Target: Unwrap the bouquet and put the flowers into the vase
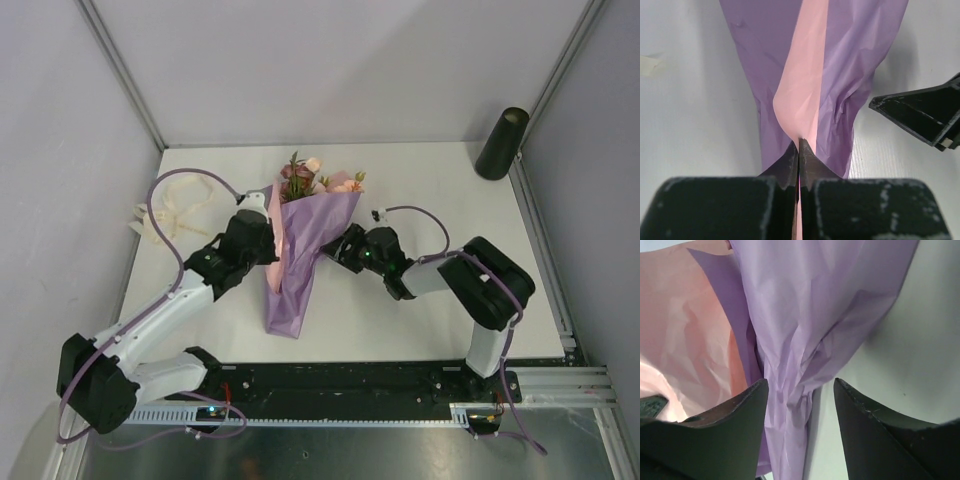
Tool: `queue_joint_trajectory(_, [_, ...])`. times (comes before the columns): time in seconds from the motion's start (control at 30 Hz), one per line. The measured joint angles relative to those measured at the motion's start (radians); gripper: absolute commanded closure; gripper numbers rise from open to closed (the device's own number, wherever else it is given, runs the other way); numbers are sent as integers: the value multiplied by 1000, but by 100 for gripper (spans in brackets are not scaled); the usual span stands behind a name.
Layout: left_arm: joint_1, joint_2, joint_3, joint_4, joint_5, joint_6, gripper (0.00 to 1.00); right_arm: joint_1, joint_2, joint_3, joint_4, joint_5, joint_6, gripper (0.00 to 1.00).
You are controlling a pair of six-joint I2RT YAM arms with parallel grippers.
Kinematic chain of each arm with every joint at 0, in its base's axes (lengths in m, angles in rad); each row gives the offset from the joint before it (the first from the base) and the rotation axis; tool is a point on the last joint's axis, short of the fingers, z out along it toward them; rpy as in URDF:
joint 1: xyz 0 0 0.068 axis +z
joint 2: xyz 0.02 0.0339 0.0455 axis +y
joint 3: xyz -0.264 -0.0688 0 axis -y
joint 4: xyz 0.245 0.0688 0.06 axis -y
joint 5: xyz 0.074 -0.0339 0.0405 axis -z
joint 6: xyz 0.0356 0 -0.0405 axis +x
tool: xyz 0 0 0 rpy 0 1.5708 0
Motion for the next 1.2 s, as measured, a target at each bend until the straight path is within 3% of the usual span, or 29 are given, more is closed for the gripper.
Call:
queue_joint_trajectory(0.3, [8, -24, -40, 24, 4, -31, 100, 15, 129, 87, -6, -35, 68, 48])
queue_joint_trajectory(0.53, [13, -21, -60, 37, 9, -62, 100, 8, 167, 116, -16, -52, 94, 82])
queue_joint_trajectory(0.7, [54, -21, -60, 40, -8, -108, 100, -48, 163, 111, -29, -56, 89, 97])
queue_joint_trajectory(1.1, [101, 54, -62, 18, -88, -177, 100, -235, 101, -9, -12, -80, 29, 100])
queue_joint_trajectory(1.2, [101, 58, -79, 19, -102, -203, 91, -279, 101, -21, -8, -142, -13, 100])
